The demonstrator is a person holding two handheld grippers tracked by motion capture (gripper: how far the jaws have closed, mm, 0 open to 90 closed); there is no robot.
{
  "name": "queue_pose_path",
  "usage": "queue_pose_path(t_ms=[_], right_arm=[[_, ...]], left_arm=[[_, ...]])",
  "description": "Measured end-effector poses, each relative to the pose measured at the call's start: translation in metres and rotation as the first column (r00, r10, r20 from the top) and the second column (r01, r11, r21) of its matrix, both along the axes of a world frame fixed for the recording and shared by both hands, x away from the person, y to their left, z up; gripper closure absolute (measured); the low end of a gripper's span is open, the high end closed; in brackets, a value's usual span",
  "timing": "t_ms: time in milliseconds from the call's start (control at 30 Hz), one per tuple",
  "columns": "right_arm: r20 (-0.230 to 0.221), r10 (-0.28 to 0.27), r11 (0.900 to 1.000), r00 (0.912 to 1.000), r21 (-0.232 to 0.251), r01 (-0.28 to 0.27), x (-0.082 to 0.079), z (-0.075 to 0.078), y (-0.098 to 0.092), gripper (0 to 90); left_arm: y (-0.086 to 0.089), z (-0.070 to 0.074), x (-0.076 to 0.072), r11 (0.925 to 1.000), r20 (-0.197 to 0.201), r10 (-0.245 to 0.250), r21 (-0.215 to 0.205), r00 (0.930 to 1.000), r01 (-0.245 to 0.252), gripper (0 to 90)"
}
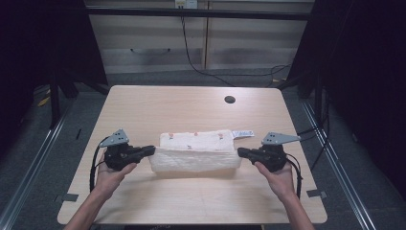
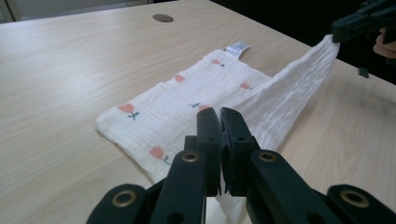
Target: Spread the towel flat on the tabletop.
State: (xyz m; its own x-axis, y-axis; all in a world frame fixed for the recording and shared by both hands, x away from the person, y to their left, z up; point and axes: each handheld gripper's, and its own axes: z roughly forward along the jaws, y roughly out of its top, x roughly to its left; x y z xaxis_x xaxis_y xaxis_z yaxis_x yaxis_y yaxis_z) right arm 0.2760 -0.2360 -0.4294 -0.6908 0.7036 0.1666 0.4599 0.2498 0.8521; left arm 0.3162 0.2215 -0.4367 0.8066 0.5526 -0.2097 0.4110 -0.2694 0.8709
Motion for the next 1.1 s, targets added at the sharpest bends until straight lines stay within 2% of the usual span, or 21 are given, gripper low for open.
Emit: queue_pose_path(t_ms=[67, 167, 433, 600, 767, 833, 933, 1033, 1100], right_arm=[[-0.013, 0.01, 1.0, 0.9999, -0.015, -0.01, -0.004, -0.004, 0.002, 88.5], [-0.026, 0.026, 0.999, 0.9993, -0.033, -0.026, -0.009, -0.01, 0.005, 88.4], [-0.083, 0.049, 0.997, 0.9953, -0.057, -0.054, -0.022, -0.034, 0.009, 88.0], [-0.104, 0.053, 0.998, 0.9931, -0.025, -0.056, -0.029, -0.045, 0.006, 87.8], [-0.127, 0.072, 0.997, 0.9893, -0.028, -0.076, -0.039, -0.052, 0.01, 87.1], [-0.129, 0.076, 0.996, 0.9888, -0.036, -0.081, -0.041, -0.054, 0.011, 85.1], [-0.13, 0.086, 0.996, 0.9878, -0.004, -0.088, -0.041, -0.053, 0.009, 80.9], [-0.131, 0.09, 0.996, 0.9874, 0.019, -0.088, -0.04, -0.053, 0.009, 73.8], [-0.13, 0.087, 0.996, 0.9878, 0.025, -0.084, -0.039, -0.052, 0.009, 69.3]], left_arm=[[-0.001, -0.001, -0.005, 0.9998, -0.002, -0.01, 0.018, 0.9999, 0.01, 87.2], [0.0, -0.006, -0.013, 0.9972, -0.005, -0.031, 0.068, 0.9995, 0.031, 87.2], [0.003, -0.028, -0.026, 0.994, -0.048, -0.051, 0.094, 0.9976, 0.055, 87.2], [0.005, -0.041, -0.034, 0.9904, -0.072, -0.061, 0.12, 0.9955, 0.069, 87.1], [0.003, -0.046, -0.044, 0.9852, -0.085, -0.099, 0.132, 0.9915, 0.109, 87.1], [0.002, -0.044, -0.049, 0.9857, -0.089, -0.111, 0.117, 0.9898, 0.121, 87.0], [0.003, -0.041, -0.053, 0.9877, -0.077, -0.116, 0.096, 0.9902, 0.124, 86.1], [0.007, -0.039, -0.051, 0.9904, -0.074, -0.113, 0.072, 0.9908, 0.119, 81.7], [0.008, -0.038, -0.05, 0.9913, -0.09, -0.122, 0.037, 0.9884, 0.126, 80.0]])
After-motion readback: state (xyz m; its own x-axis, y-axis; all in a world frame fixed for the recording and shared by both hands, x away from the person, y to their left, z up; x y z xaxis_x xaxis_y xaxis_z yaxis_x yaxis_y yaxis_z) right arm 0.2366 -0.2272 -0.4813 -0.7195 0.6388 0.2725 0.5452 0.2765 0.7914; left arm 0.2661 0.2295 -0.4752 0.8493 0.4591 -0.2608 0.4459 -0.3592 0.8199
